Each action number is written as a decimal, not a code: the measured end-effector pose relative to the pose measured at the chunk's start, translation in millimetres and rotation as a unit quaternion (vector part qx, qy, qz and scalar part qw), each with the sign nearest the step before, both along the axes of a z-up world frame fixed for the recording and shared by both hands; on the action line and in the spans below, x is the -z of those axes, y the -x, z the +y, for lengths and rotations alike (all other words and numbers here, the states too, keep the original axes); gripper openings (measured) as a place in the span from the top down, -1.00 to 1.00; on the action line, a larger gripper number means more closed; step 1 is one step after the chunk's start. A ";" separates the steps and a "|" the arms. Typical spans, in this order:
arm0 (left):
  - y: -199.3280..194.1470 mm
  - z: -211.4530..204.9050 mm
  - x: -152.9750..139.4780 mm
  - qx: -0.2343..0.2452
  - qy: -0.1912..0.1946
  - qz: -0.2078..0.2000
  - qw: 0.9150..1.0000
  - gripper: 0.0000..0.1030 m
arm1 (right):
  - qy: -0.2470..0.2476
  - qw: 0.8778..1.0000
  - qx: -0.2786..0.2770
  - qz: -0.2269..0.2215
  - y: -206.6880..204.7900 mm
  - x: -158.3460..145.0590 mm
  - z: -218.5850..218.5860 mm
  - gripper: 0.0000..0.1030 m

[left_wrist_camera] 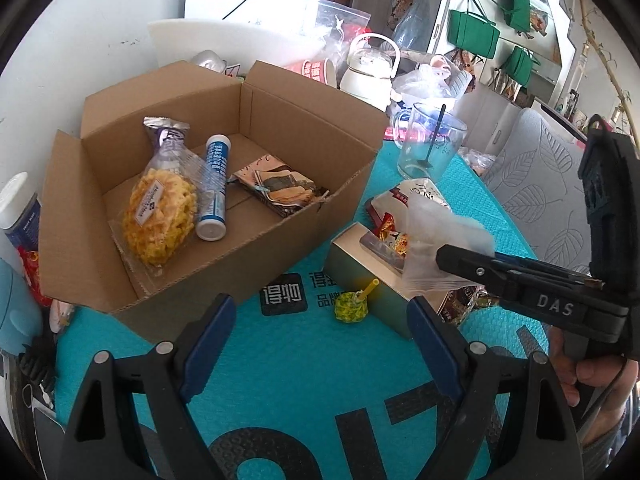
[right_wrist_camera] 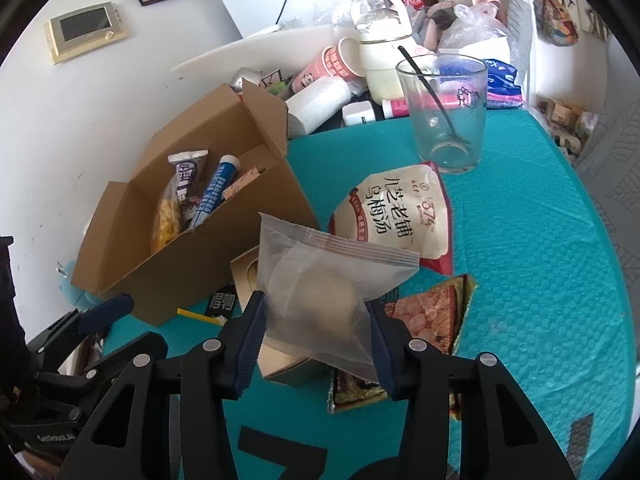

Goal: Organize snacks
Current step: 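Grasp the clear zip bag of bread with the right gripper and lift it, then grasp the red Nutritious Cereal bag with the left gripper while the right holds the zip bag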

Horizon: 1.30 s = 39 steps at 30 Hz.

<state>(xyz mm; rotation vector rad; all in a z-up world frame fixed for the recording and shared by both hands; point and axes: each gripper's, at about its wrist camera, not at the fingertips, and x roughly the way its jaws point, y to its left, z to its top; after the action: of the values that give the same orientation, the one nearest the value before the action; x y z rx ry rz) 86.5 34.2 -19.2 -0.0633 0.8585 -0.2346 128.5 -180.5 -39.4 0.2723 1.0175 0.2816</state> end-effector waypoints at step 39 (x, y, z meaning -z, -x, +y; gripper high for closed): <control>-56.7 -176.5 30.7 0.242 -0.039 0.082 0.966 -0.69 | -0.007 0.994 0.107 -0.024 73.4 -14.7 -147.7 0.10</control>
<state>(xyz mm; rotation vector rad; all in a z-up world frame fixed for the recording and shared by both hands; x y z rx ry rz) 143.2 -142.3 -49.8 0.2062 1.0399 -0.6601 55.1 -328.2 -24.6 0.3833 0.9304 0.0999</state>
